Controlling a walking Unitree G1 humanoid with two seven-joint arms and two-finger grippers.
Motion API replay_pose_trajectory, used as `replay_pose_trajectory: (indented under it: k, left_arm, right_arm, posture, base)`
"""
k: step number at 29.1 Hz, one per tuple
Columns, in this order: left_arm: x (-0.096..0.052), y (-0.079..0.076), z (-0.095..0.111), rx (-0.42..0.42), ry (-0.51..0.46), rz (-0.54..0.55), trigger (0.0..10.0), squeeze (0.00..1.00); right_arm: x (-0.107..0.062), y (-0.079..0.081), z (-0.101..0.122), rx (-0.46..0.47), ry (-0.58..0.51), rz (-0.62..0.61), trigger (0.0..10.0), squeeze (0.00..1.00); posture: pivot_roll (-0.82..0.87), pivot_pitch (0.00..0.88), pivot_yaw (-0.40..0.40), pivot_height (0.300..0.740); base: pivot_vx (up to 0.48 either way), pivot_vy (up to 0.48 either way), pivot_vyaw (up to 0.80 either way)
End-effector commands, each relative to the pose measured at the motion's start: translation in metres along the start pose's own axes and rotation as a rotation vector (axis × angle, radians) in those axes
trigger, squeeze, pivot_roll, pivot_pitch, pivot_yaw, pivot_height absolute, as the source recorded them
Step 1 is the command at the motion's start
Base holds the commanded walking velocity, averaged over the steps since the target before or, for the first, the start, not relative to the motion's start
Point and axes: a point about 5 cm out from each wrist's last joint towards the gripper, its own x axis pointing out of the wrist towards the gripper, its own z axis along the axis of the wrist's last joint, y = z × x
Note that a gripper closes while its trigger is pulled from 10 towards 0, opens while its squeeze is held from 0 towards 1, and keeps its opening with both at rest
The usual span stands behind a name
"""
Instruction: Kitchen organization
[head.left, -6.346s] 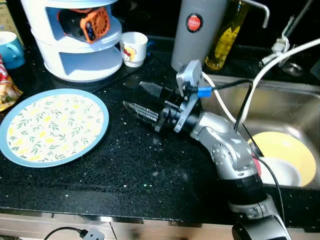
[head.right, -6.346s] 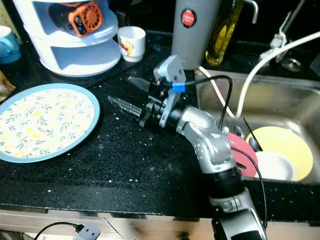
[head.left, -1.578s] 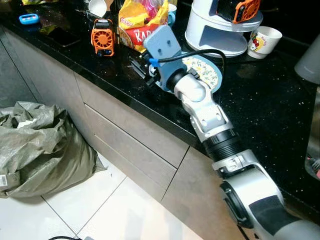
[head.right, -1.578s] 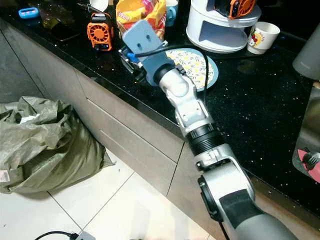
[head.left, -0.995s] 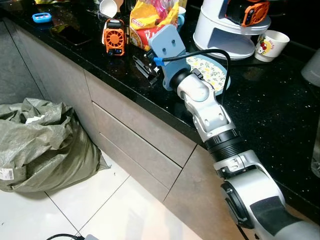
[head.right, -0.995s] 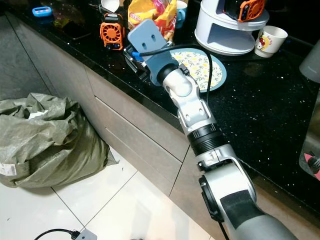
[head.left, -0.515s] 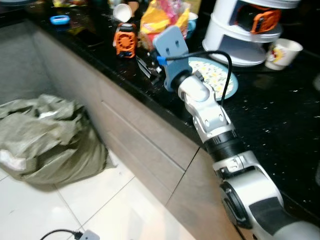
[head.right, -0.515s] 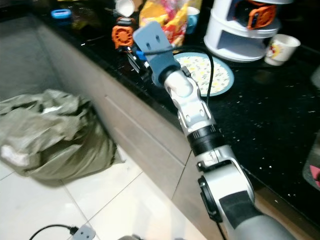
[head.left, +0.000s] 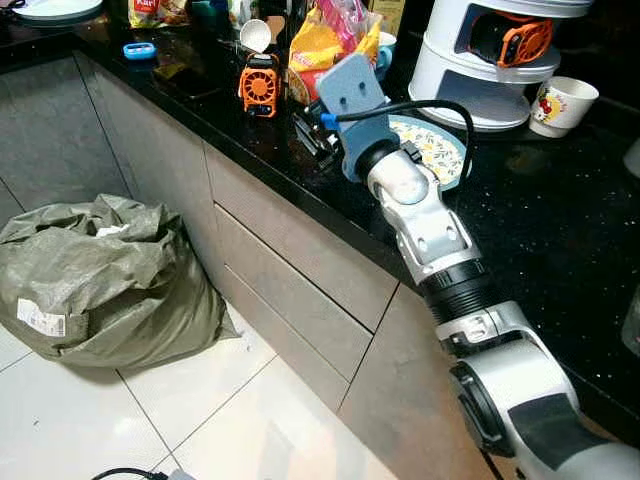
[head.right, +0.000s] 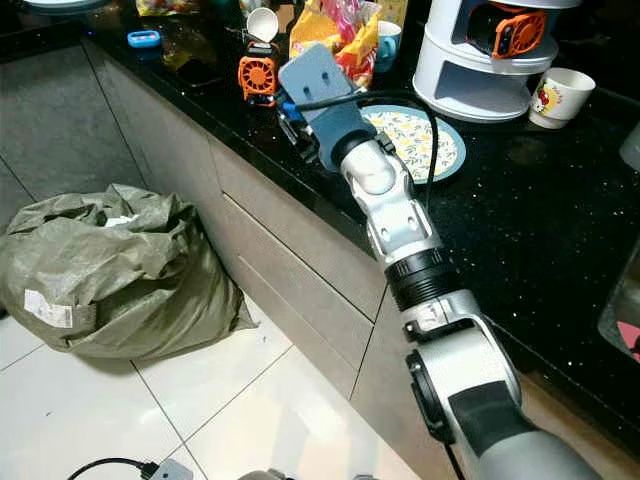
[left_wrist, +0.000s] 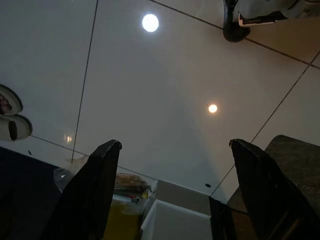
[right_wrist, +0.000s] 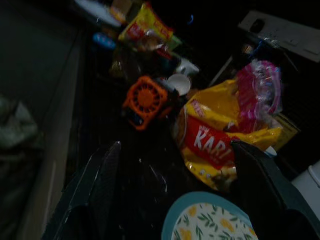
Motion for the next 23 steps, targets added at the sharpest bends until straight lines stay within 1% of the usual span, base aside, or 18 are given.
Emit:
replay_pose_trajectory:
  k: [1,2,3,5,8,10,11,12,13,14,16,18,19,21,22,23]
  left_arm:
    - [0.000,-0.003,-0.004,0.013,0.014,-0.008,10.0,0.00]
    - [0.000,-0.003,-0.004,0.013,0.014,-0.009,10.0,0.00]
    - [0.000,-0.004,-0.004,0.013,0.013,-0.009,10.0,0.00]
    - [0.000,-0.004,-0.003,0.012,0.012,-0.010,10.0,0.00]
    - [0.000,-0.004,-0.003,0.011,0.012,-0.010,10.0,0.00]
    - [0.000,-0.004,-0.003,0.009,0.012,-0.011,10.0,0.00]
    - [0.000,-0.004,-0.003,0.009,0.012,-0.011,10.0,0.00]
    - [0.000,-0.005,-0.004,0.008,0.013,-0.014,10.0,0.00]
    - [0.000,-0.006,-0.004,0.007,0.014,-0.015,10.0,0.00]
    - [0.000,-0.006,-0.004,0.007,0.014,-0.015,10.0,0.00]
    - [0.000,-0.006,-0.004,0.007,0.015,-0.016,10.0,0.00]
    - [0.000,-0.007,-0.005,0.006,0.017,-0.019,10.0,0.00]
    - [0.001,-0.007,-0.005,0.006,0.017,-0.019,10.0,0.00]
    - [0.001,-0.007,-0.005,0.006,0.018,-0.019,10.0,0.00]
    - [0.001,-0.007,-0.005,0.006,0.018,-0.019,10.0,0.00]
    - [0.001,-0.007,-0.005,0.006,0.018,-0.019,10.0,0.00]
  right_arm:
    - [0.000,0.004,-0.007,-0.095,0.057,0.077,10.0,0.00]
    - [-0.001,0.004,-0.012,-0.145,0.076,0.104,10.0,0.00]
    - [-0.002,0.002,-0.016,-0.173,0.099,0.111,10.0,0.00]
    - [-0.002,-0.007,-0.021,-0.193,0.134,0.096,10.0,0.00]
    - [-0.002,-0.014,-0.022,-0.208,0.152,0.086,10.0,0.00]
    - [-0.002,-0.023,-0.022,-0.253,0.172,0.091,10.0,0.00]
    - [-0.002,-0.023,-0.022,-0.253,0.172,0.091,10.0,0.00]
    - [-0.004,-0.038,-0.023,-0.340,0.202,0.109,10.0,0.00]
    - [-0.005,-0.043,-0.023,-0.366,0.212,0.126,10.0,0.00]
    - [-0.005,-0.043,-0.023,-0.366,0.212,0.126,10.0,0.00]
    - [-0.008,-0.050,-0.022,-0.394,0.222,0.158,10.0,0.00]
    - [-0.014,-0.058,-0.022,-0.410,0.232,0.239,10.0,0.00]
    - [-0.017,-0.061,-0.022,-0.386,0.230,0.268,10.0,0.00]
    - [-0.019,-0.066,-0.020,-0.359,0.224,0.280,10.0,0.00]
    - [-0.022,-0.074,-0.021,-0.405,0.245,0.277,10.0,0.00]
    - [-0.022,-0.074,-0.021,-0.405,0.245,0.277,10.0,0.00]
  posture:
    - [0.08,0.096,-0.057,0.740]
    - [0.08,0.096,-0.057,0.740]
    - [0.08,0.096,-0.059,0.740]
    - [0.08,0.097,-0.062,0.740]
    - [0.08,0.097,-0.062,0.740]
    - [0.08,0.098,-0.063,0.740]
    - [0.08,0.098,-0.063,0.740]
    - [0.08,0.098,-0.064,0.740]
    - [0.08,0.099,-0.065,0.740]
    - [0.08,0.099,-0.065,0.740]
    - [0.08,0.099,-0.065,0.740]
    - [0.08,0.101,-0.066,0.740]
    - [0.08,0.101,-0.066,0.740]
    - [0.08,0.102,-0.067,0.740]
    - [0.08,0.102,-0.067,0.740]
    - [0.08,0.102,-0.067,0.740]
  base:
    - [0.000,0.000,0.00]
    - [0.000,0.000,0.00]
    - [0.000,0.000,0.00]
    - [0.000,0.000,0.00]
    - [0.000,0.000,0.00]
    - [0.000,0.000,0.00]
    - [0.000,0.000,0.00]
    - [0.000,0.000,0.00]
    - [0.000,0.000,0.00]
    - [0.000,0.000,0.00]
    - [0.000,0.000,0.00]
    - [0.000,0.000,0.00]
    - [0.000,0.000,0.00]
    - [0.000,0.000,0.00]
    - [0.000,0.000,0.00]
    - [0.000,0.000,0.00]
